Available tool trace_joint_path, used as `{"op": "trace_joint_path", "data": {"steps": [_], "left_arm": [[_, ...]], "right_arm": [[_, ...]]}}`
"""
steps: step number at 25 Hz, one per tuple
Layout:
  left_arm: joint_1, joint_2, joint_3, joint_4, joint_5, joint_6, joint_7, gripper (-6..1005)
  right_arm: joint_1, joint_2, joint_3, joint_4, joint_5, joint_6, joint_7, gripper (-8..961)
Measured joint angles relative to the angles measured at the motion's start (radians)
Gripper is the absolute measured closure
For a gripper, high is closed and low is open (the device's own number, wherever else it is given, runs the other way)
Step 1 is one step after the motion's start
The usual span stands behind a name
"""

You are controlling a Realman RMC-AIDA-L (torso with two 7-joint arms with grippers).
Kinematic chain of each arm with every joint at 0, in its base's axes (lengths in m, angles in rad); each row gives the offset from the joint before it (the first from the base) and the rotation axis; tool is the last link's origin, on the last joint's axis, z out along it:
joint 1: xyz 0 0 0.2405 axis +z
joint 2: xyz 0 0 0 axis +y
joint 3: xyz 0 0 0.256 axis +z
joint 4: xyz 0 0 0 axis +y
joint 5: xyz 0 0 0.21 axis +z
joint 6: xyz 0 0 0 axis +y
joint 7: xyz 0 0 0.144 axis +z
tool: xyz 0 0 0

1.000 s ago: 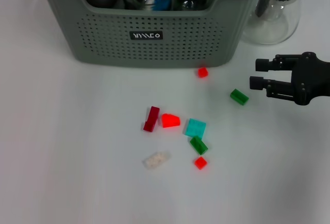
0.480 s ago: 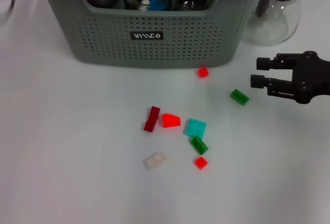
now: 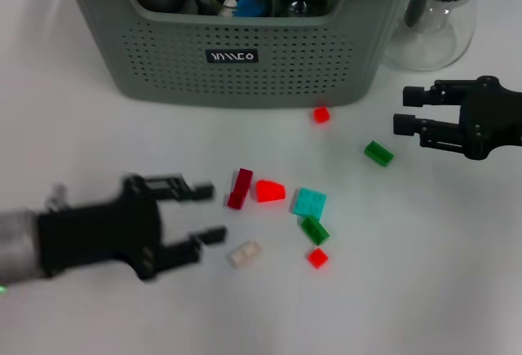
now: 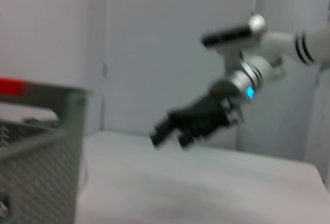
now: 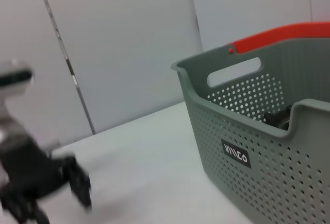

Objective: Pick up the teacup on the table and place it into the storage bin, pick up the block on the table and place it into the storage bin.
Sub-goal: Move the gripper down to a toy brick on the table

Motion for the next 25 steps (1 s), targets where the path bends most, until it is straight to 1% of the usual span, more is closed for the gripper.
{"op": "trace_joint_path", "data": {"steps": [2, 3, 6, 8, 15, 25], "left_arm": [[-0.010, 0.000, 0.004, -0.098, 0.016, -0.060, 0.091, 422], [-0.017, 0.000, 0.008, -0.166, 0.020, -0.102, 0.157, 440], [-0.031, 0.000, 0.007, -0.287, 0.021, -0.182, 0.304, 475], [-0.035, -0.001, 0.004, -0.341, 0.018, -0.230, 0.363, 492], [-0.031, -0.001, 0.000, -0.419, 0.017, -0.350, 0.409, 524], [-0.023, -0.001, -0.012, -0.438, 0.018, -0.407, 0.433, 558]], "right_arm": [[0.004, 0.000, -0.001, 0.000, -0.001, 0.000, 0.005, 428], [0.006, 0.000, -0.002, 0.000, -0.001, 0.000, 0.007, 428], [0.009, 0.000, -0.002, 0.000, -0.002, 0.000, 0.011, 429], [0.009, 0.000, -0.004, 0.000, -0.002, 0.001, 0.011, 429], [0.005, 0.000, -0.002, 0.000, -0.003, 0.001, 0.012, 429], [0.005, 0.000, -0.004, 0.000, -0.003, 0.002, 0.011, 429]]}}
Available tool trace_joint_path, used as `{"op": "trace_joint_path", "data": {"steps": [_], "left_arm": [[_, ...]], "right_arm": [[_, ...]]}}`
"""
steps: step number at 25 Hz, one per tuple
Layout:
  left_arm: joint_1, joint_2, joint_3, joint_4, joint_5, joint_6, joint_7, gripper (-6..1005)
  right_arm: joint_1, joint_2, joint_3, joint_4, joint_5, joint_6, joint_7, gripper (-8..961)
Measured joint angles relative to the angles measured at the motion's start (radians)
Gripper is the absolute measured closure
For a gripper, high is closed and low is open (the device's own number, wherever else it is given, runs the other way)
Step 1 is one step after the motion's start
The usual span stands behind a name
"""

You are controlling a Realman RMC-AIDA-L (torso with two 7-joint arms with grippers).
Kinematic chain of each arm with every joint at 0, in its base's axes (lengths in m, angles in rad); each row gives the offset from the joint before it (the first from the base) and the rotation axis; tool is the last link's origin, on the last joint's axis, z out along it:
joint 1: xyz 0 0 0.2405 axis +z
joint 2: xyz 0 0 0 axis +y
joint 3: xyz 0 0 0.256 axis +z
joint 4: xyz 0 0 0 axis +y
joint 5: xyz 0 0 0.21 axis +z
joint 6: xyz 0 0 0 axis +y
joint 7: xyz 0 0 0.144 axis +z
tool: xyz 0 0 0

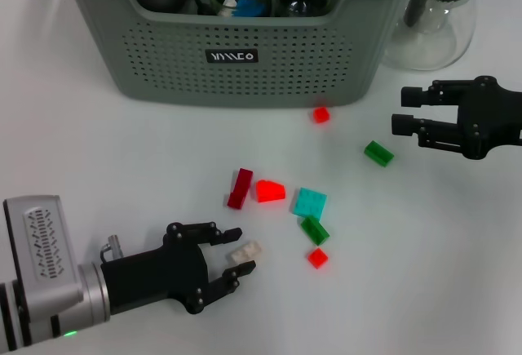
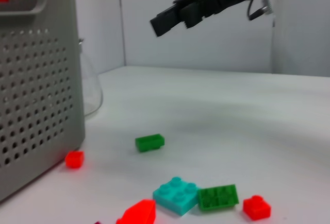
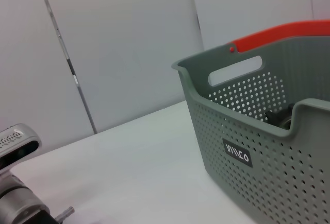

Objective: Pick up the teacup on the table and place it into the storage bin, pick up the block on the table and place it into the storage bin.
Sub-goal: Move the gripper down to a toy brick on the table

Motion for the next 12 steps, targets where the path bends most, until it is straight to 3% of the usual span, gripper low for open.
{"op": "trace_joint_path", "data": {"steps": [12], "left_arm": [[0.000, 0.001, -0.031, -0.004, 0.008, -0.008, 0.003, 590]], "right_arm": [[-0.005, 0.000, 0.000, 0.000, -0.001, 0.002, -0.002, 429]]}}
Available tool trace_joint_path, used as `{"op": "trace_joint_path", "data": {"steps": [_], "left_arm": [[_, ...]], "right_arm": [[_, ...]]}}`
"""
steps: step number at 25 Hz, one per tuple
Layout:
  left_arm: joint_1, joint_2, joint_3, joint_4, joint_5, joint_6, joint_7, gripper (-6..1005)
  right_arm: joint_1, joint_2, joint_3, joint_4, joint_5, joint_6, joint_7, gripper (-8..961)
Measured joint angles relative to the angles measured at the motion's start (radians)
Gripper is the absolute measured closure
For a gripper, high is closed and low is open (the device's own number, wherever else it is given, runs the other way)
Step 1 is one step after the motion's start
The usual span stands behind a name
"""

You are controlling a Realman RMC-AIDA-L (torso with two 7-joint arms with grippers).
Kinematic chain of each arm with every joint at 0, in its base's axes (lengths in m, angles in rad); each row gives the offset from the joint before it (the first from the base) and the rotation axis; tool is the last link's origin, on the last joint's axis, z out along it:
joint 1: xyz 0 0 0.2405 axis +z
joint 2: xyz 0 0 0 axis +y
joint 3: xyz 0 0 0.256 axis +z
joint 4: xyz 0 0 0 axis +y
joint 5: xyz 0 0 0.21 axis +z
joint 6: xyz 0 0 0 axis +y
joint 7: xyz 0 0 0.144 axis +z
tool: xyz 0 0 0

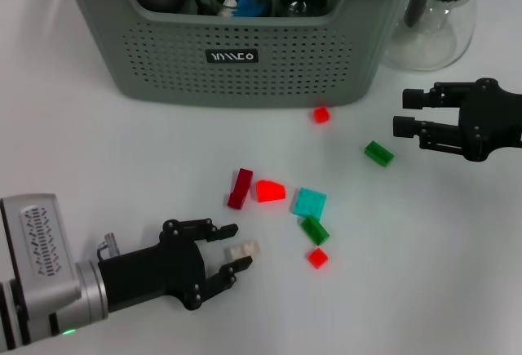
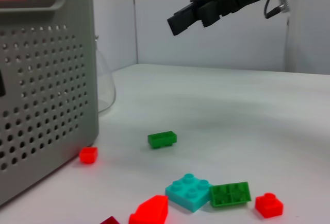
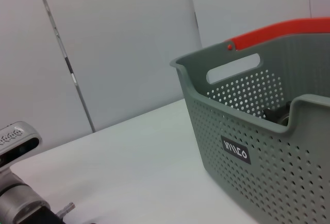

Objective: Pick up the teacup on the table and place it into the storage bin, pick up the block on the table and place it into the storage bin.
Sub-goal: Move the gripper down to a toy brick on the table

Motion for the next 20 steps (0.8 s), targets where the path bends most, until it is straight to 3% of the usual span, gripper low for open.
{"op": "trace_joint_path", "data": {"steps": [20], "left_arm": [[-0.007, -0.001, 0.000, -0.028, -0.003, -0.036, 0.016, 655]], "right_arm": [[-0.001, 0.000, -0.002, 0.002, 0.000, 0.002, -0.003, 429]]}}
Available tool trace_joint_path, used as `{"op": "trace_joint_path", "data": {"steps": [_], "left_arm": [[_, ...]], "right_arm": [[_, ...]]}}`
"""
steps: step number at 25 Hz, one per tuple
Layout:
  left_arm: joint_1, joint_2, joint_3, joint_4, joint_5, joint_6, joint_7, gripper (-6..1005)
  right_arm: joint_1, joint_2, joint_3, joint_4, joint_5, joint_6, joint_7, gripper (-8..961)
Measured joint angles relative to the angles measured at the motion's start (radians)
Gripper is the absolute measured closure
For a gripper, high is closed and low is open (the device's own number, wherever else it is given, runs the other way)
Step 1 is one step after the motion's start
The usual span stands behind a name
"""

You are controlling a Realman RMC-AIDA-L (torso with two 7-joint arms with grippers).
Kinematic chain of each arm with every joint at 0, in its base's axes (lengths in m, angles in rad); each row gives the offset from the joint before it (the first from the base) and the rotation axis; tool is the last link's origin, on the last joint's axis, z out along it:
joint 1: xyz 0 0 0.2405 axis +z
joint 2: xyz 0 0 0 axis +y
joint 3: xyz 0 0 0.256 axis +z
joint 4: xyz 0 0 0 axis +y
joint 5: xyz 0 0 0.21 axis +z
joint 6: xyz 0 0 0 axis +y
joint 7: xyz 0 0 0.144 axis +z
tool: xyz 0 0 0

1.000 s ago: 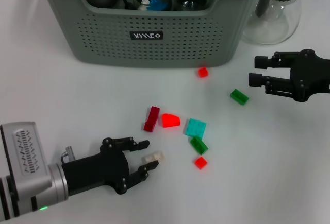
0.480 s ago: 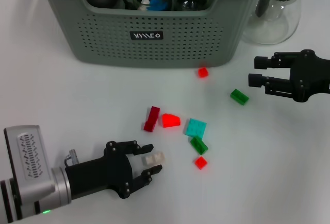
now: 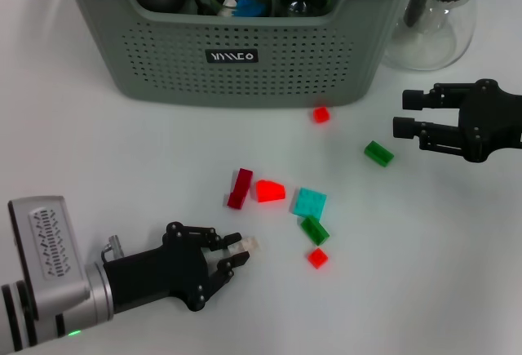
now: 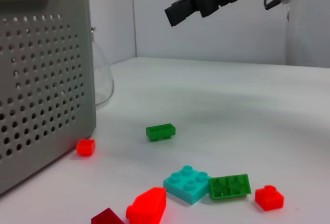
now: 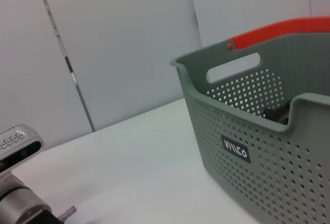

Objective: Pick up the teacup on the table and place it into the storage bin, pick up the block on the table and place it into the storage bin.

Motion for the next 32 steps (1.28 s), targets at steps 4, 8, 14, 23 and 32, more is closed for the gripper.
{"op": "trace_joint_path", "data": {"steps": [4, 8, 14, 23, 32], "left_arm": [[0.002, 0.003, -0.006, 0.015, -0.002, 0.025, -0.067, 721], [0.018, 0.012, -0.036, 0.113, -0.005, 0.212, -0.216, 809], [-0.012, 0.024, -0.199, 0.295, -0.037, 0.562, -0.496, 808], [-0.238, 0.101, -0.293, 0.585, -0.293, 0.575, -1.179, 803], [-0.488, 0.294, 0.056, 0.618, -0.144, 0.081, -1.637, 785]], "right_arm": [[0.000, 0.000, 0.000, 0.000, 0.000, 0.000, 0.002, 429], [-0.002, -0.002, 0.006, 0.000, 0.000, -0.006, 0.002, 429], [-0.003, -0.002, 0.003, 0.000, 0.000, -0.005, -0.002, 429], [-0.001, 0.000, 0.000, 0.010, 0.000, 0.012, -0.007, 429], [0.003, 0.001, 0.000, 0.014, 0.000, 0.017, -0.007, 429]]}}
